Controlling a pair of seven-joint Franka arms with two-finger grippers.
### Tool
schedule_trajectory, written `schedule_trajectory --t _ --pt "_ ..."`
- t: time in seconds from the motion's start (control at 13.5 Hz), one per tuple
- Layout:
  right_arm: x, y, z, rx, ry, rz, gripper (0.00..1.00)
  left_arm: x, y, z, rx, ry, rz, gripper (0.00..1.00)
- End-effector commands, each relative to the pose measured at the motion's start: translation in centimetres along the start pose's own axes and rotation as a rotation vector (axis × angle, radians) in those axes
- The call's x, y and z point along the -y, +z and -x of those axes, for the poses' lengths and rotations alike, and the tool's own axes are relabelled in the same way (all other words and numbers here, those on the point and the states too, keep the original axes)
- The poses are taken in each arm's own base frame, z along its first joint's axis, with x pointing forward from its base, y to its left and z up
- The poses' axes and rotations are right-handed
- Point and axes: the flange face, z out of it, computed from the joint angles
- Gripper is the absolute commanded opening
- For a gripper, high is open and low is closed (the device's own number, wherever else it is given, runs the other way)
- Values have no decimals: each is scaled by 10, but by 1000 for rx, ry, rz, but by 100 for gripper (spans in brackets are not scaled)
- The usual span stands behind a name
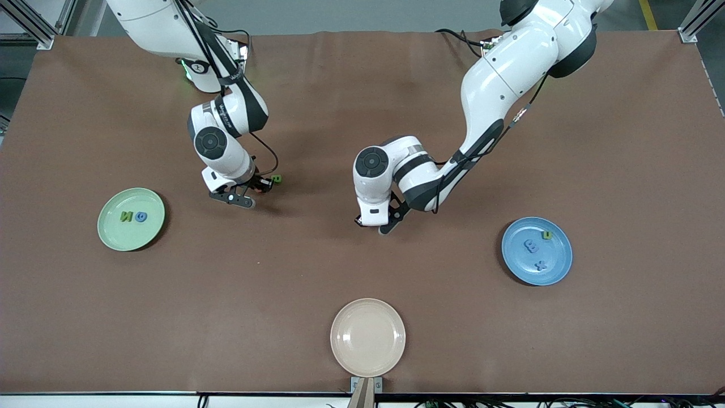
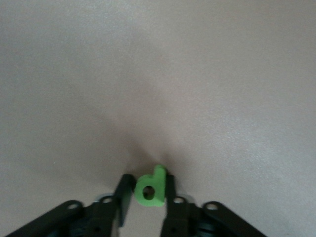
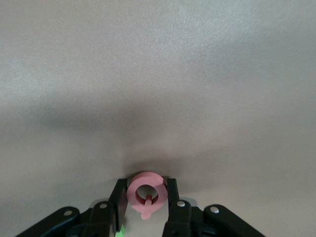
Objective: Sort upper and lower case letters into plates
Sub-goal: 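Grasp the Q with the right gripper while the left gripper grasps the d, then drop the Q on the green plate while the left gripper drops the d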
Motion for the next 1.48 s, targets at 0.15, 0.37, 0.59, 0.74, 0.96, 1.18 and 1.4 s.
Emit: schedule_trajectory --t 0.15,0.37,0.59,0.74,0.96,1.18,1.4 --pt "-95 -78 -58 12 -146 -33 16 -5 -6 -11 -18 10 18 0" --pt "-183 -98 -108 -22 -275 -33 16 -10 -39 -51 -45 -39 57 0" --pt "-253 -81 -143 -16 -371 -31 16 -9 -78 -99 -72 -70 90 0" --pt "-272 -59 -156 -2 -386 -35 16 -5 -90 -120 -98 -64 78 0" --pt "-289 -25 -163 -12 -424 -34 17 15 -103 -158 -135 -25 -13 0" --pt "-291 -1 -168 -40 -423 -26 18 62 -110 -225 -115 16 -63 0" --pt "-293 3 -167 -34 -420 -27 30 104 -94 -277 -80 58 -116 0"
